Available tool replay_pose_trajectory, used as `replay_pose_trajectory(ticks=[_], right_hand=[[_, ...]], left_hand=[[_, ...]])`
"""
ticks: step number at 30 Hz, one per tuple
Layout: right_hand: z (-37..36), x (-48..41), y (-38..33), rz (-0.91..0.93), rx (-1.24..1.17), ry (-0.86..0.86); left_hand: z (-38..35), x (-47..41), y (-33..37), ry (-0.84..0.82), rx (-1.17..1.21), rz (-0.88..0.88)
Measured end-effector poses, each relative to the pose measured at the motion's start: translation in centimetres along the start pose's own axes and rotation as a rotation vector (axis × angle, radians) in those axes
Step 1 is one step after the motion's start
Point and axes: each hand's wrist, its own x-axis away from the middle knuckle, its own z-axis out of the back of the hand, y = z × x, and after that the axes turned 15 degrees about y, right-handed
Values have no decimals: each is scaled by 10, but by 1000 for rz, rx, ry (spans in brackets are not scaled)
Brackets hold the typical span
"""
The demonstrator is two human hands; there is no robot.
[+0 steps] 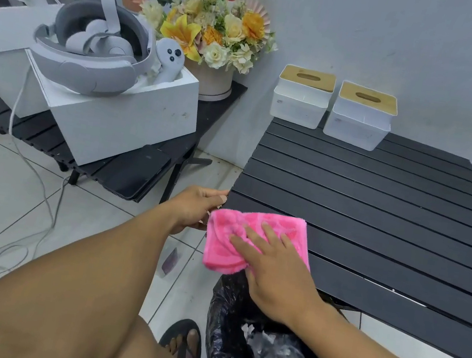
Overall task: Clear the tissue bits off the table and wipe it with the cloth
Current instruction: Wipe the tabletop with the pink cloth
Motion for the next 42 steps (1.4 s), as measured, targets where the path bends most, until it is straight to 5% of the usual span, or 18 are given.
replay_pose_trajectory(ticks=[19,34,42], right_hand=[[-11,-143,51,-310,66,22],[27,17,60,89,-40,-86],[11,-64,71,-267,-9,21]], left_hand=[[-4,-5,-6,32,106,15],[-6,4,-1,78,31,-42],[-6,2,-1,72,43,-33]])
